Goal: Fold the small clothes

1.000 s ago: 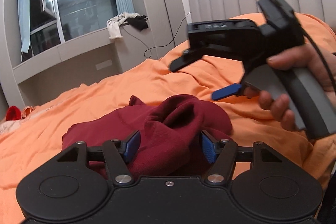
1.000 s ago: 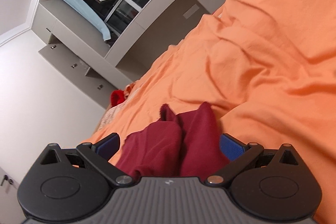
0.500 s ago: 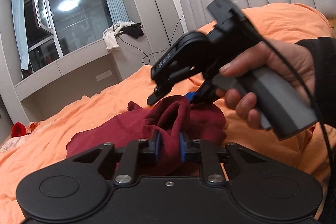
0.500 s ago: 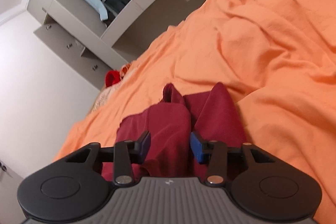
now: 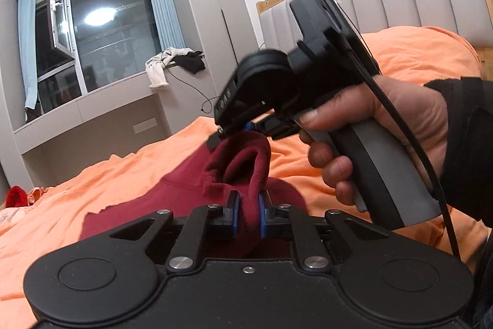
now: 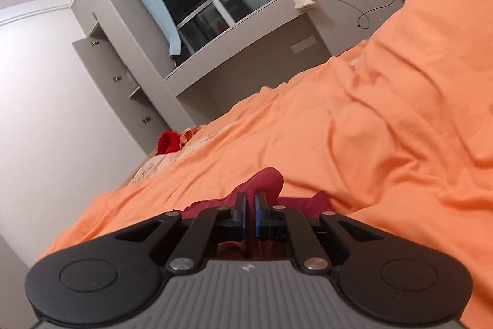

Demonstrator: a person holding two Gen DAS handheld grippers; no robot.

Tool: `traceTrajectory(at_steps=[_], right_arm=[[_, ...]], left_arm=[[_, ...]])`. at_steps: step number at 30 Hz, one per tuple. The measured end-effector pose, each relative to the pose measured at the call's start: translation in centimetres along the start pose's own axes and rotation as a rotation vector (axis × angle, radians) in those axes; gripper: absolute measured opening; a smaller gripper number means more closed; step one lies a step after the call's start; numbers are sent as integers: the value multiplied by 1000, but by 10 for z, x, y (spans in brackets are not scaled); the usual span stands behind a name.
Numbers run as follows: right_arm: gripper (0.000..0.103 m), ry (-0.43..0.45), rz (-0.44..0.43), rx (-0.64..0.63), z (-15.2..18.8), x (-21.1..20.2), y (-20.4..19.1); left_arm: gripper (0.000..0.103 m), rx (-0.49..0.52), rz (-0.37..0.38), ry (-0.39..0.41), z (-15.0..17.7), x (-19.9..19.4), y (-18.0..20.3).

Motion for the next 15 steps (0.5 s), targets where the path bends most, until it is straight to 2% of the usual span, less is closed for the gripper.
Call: traceTrajectory(at_steps=[9, 11, 15], right_arm=[[6, -56, 83, 27, 9, 5, 28], [12, -82, 109, 22, 14, 9, 32], [22, -112, 143, 20, 20, 12, 37]], left_arm=[[13, -40, 52, -48, 11, 25, 14], [15, -39, 57, -55, 16, 29, 14], [24, -67, 94, -60, 15, 31, 8]])
Point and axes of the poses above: each gripper's, at about its wrist camera, not at the fingertips, and x roughly the way its jaws point, y to its right, z to its underside, the point moved 4 cm from there along x, roughly the way its jaws point, and after that the axes turned 7 degrees about z, right-handed, at the moved point
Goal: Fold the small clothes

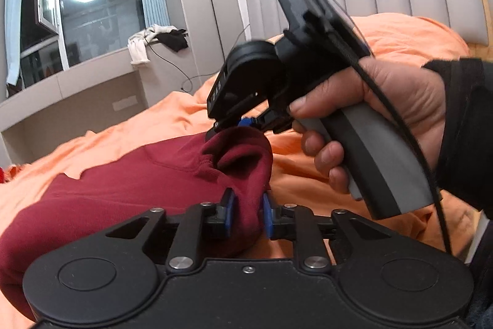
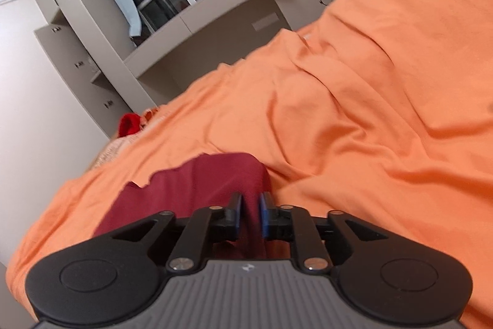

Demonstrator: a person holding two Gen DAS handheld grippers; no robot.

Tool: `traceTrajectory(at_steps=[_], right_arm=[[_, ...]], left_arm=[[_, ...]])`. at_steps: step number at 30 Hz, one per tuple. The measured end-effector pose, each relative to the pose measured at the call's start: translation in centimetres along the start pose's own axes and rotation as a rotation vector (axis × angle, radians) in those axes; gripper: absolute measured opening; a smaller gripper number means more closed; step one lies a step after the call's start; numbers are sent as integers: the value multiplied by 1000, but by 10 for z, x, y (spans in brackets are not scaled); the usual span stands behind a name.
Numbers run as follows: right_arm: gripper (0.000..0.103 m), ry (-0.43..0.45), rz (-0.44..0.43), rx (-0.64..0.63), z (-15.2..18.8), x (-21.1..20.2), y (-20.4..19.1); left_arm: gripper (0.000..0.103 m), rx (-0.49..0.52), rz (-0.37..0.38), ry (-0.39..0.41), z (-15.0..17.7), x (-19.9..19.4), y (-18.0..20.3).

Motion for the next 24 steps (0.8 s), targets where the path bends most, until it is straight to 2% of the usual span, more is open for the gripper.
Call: traceTrajectory(at_steps=[1, 2, 4, 6, 8, 11, 14, 17, 21, 24], right_arm=[[31, 0, 6, 1, 1, -1, 1], [44, 1, 8, 0, 0, -3, 1], [58, 8, 3, 1, -1, -6, 1], [67, 8, -8, -4, -1, -10, 1], [79, -4, -14, -27, 1, -11, 0], [87, -39, 14, -97, 8, -9, -2], [92, -57, 49, -151, 15, -7, 0], [99, -61, 68, -166, 18, -10, 5], [103, -76, 85, -153, 20, -11, 13], [103, -79, 91, -155, 22, -12, 13]], left_arm=[[28, -12, 13, -1, -1, 0, -2], [29, -25, 27, -3, -1, 0, -5], [31, -49, 48, -5, 0, -1, -9], [34, -59, 60, -10, 1, 0, -12], [40, -72, 80, -8, 2, -1, -13], [55, -100, 119, 0, 1, -4, -14], [78, -108, 140, 8, 0, -14, -14], [84, -121, 130, 9, -2, -26, -16], [102, -224, 102, 33, -7, -51, -33], [102, -346, 97, 48, -9, -67, -58]])
Point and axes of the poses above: each gripper's, at about its wrist camera, not at the fingertips, and x roughly the way its jaws point, y to its right, z to its underside, the point moved 4 cm from there along x, roughly the way its jaws point, and after that the axes turned 7 degrees about z, right-handed, at the moved point
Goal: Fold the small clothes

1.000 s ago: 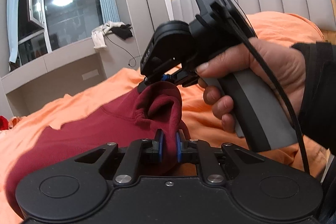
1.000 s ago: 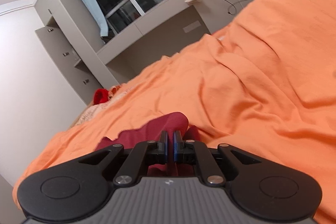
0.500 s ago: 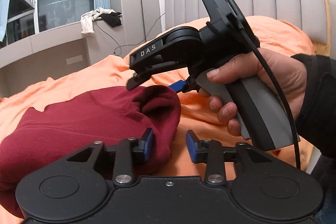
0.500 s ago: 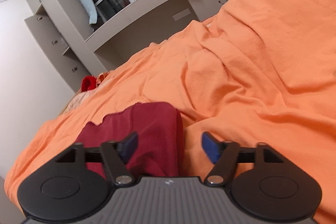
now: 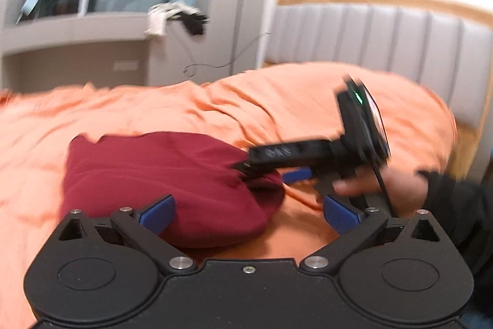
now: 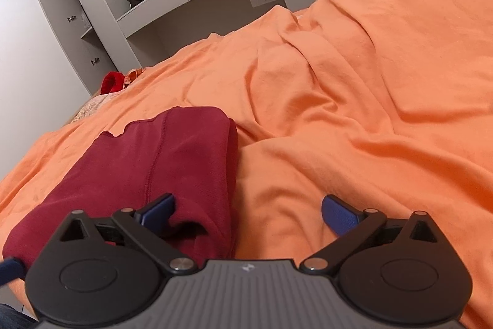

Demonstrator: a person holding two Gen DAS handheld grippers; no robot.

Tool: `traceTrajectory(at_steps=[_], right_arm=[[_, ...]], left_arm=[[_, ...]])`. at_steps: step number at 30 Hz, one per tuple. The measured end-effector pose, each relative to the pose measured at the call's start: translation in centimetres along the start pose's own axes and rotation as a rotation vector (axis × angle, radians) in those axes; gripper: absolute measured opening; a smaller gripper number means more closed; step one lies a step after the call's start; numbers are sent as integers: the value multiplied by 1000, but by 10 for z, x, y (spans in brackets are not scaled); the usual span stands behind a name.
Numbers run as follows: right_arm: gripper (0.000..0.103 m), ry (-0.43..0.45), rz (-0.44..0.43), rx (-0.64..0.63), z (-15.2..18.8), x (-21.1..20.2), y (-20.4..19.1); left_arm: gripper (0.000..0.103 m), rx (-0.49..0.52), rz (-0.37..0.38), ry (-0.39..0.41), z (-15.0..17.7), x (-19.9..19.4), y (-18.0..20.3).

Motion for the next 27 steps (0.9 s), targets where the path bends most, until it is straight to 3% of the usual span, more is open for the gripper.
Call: traceTrajectory(at_steps=[2, 8, 14, 22, 27], right_arm=[[103, 2, 9, -6, 0, -1, -2], [103, 1, 18, -6, 0, 0, -2], [103, 2, 18, -5, 1, 1, -1], [103, 1, 26, -7, 1, 1, -1], [103, -2, 23, -6, 1, 2, -1]], left_arm=[[102, -67, 7, 20, -6, -11, -12], [102, -137, -105, 113, -26, -32, -38], [102, -211, -257, 61, -28, -21, -76], [103, -357, -273, -49, 10, -9, -113], [103, -405, -232, -32, 38, -9, -128]])
Point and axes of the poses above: each gripper's, at about its wrist camera, not at the fingertips, and x roughly the way its jaws point, y to its right, z to its underside, the point moved 4 cm from there along x, roughly the way its jaws point, and after that the axes turned 7 degrees about z, right-handed, at the moved point
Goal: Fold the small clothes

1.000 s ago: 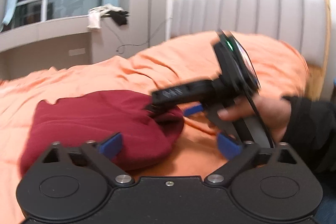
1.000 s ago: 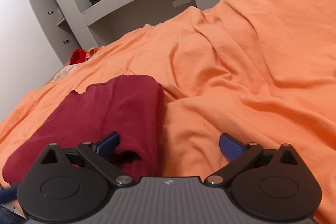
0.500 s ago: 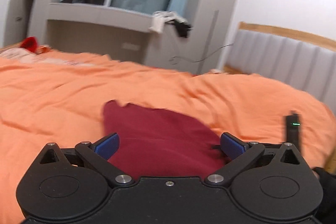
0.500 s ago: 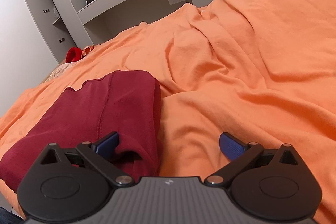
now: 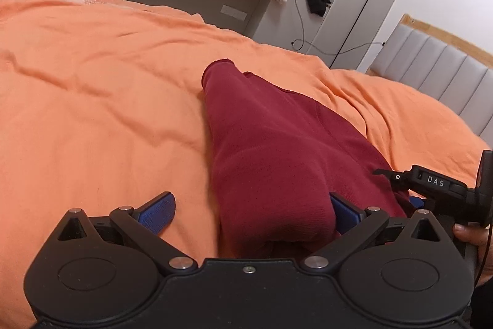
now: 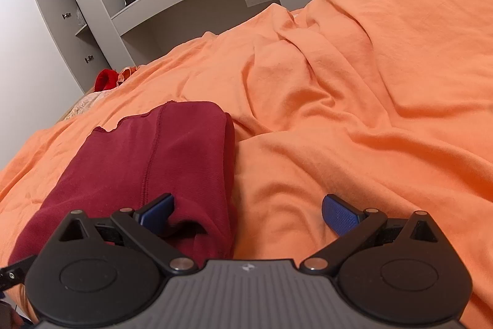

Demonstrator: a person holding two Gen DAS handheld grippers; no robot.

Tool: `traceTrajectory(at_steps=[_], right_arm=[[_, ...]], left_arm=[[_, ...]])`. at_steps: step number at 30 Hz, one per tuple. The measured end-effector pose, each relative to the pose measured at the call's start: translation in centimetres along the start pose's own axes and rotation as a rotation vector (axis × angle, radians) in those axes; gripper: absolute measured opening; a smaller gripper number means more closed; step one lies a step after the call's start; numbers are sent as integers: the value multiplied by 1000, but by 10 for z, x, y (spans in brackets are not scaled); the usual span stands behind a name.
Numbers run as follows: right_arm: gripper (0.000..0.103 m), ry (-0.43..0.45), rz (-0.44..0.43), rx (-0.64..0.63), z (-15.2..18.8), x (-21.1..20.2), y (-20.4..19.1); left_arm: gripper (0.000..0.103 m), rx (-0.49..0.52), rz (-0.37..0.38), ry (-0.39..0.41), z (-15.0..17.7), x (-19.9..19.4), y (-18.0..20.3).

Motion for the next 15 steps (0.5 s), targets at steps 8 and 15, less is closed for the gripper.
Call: traceTrajectory(at_steps=[8, 15], right_arm=[[103, 9, -12, 15, -1, -2, 1], [81, 116, -132, 61, -9, -20, -4]], left_arm=[[103, 42, -3, 22, 3, 3, 2], [103, 37, -3, 27, 5, 2, 2]])
Point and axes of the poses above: each gripper's, at about its wrist camera, not at the fingertips, and x roughly the way its jaws point, y to its right, z to its underside, the point moved 4 cm from there along x, roughly the way its jaws point, and after that the axes turned 7 degrees about z, right-handed, at the moved point
